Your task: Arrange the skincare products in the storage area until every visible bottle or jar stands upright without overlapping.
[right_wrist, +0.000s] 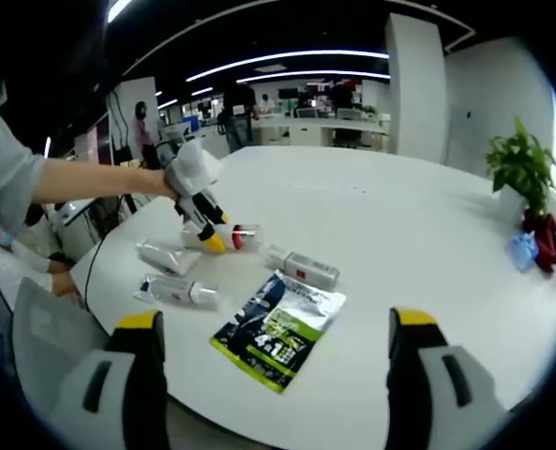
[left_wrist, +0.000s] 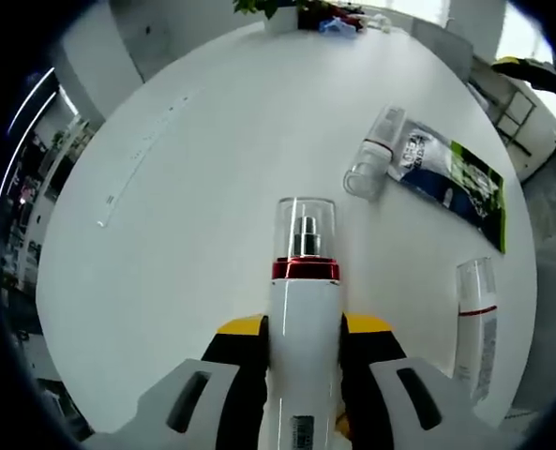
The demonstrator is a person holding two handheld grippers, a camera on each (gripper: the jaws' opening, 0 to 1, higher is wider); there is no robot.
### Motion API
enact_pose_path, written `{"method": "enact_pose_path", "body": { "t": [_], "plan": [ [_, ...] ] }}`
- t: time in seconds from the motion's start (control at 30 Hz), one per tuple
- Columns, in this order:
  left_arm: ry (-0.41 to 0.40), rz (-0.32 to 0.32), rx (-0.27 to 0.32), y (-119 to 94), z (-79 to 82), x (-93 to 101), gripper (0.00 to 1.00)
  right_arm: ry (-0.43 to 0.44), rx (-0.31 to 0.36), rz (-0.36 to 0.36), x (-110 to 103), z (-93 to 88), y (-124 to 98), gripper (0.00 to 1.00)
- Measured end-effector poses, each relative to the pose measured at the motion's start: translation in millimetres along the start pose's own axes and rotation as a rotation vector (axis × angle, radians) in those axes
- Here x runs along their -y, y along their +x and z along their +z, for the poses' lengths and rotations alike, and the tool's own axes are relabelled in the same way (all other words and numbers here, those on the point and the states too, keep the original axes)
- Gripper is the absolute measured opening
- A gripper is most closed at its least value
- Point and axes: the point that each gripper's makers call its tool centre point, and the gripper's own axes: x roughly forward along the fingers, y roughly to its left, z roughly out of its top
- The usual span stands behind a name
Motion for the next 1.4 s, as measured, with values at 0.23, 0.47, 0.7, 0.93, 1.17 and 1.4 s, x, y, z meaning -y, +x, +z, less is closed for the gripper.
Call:
{"method": "enact_pose_path", "body": {
  "t": [0.23,0.47,0.7,0.93,1.17,1.4],
  "plan": [
    [0.025,0.014,0.023,-5.6,0.3,3.3,0.25,-0.004,0.007,0.001,-0.7,1.6,-1.8,1.0],
    [0.009,0.032,0.077,-17.4,7.6,4.0,0.25,-0.009,0.016,0.014,-6.4,3.9,-2.5,1.0],
    [-0.001,0.062,0.148,-37.4,18.5,5.6,0.25,-0.02,0.03,0.037,-10.7,8.1,-2.4,1.0],
    [-0.016,0.083,0.238,-59.1,31.6,15.2,0.25,-0.012,0.046,0.074,-17.8,12.5,0.4,1.0],
    [-0.044,0.069,0.313,-76.7,42.6,33.9,0.25,0.058,0.09,0.154,-31.7,24.1,4.3,0.97],
    [-0.064,0.056,0.382,-93.8,51.1,52.5,0.25,0.049,0.1,0.177,-35.8,30.8,9.8,0.92]
  ]
}}
